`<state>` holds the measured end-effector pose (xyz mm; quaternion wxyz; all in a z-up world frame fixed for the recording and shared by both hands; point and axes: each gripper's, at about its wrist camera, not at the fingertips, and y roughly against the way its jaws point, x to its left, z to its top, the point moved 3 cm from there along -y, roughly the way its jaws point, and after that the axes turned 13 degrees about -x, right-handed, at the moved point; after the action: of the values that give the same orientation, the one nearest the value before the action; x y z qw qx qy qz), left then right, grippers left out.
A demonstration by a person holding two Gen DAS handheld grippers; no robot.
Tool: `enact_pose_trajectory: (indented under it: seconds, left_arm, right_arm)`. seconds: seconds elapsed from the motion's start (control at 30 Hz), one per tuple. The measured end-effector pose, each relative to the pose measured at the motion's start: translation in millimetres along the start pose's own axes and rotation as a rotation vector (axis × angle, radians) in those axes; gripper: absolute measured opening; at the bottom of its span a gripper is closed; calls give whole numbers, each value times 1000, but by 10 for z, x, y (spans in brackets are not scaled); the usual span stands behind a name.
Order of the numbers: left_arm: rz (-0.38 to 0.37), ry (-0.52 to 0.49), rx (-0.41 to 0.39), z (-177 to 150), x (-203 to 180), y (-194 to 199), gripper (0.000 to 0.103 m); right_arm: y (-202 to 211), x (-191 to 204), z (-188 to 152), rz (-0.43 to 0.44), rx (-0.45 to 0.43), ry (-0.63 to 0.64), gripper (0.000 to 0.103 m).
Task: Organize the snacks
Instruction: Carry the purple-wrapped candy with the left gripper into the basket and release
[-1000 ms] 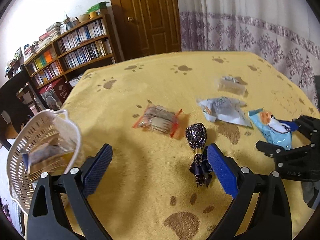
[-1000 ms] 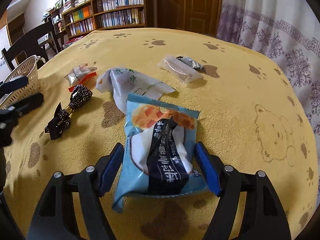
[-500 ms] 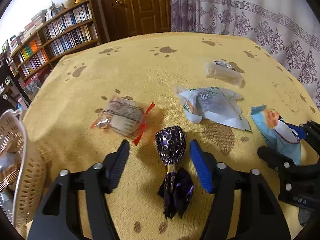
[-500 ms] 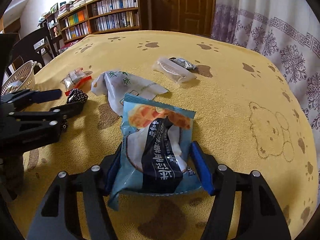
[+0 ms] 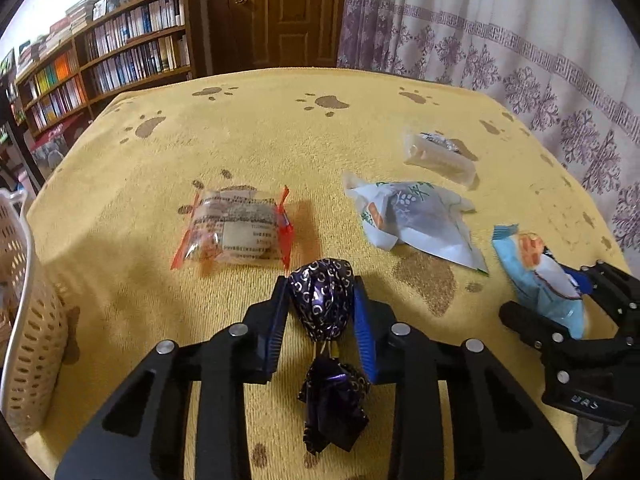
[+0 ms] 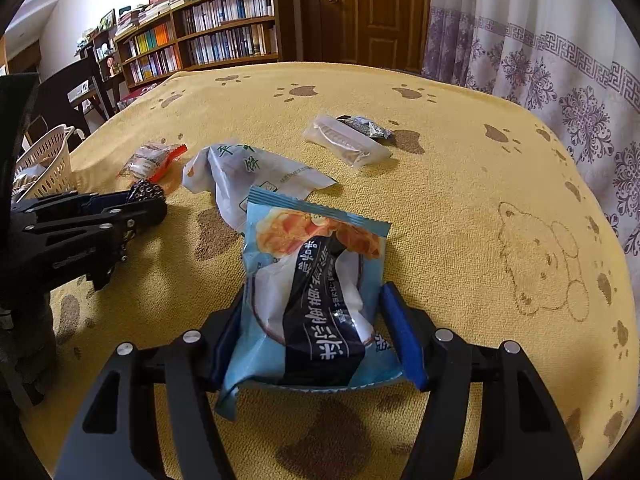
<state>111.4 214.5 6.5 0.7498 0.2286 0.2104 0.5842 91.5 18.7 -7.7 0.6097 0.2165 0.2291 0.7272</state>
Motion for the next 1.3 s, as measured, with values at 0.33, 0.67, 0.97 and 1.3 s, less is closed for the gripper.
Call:
enact_pose_trajectory:
  seconds: [0.33, 0.67, 0.97, 1.3]
  left_arm:
    - [-13, 35, -67, 68, 22, 346, 32]
    - [2, 51, -145, 219, 113, 705, 32]
    - [37, 75, -204, 341, 300, 988, 32]
    - [118, 139, -262, 449, 762, 1261, 32]
  right_arm:
    - [7, -38, -4, 11, -5, -26, 63]
    - [6, -56, -7, 8, -7, -35, 62]
    - [8, -77, -3, 9, -10, -44, 62]
    - [18, -107, -2, 6, -15, -64, 61]
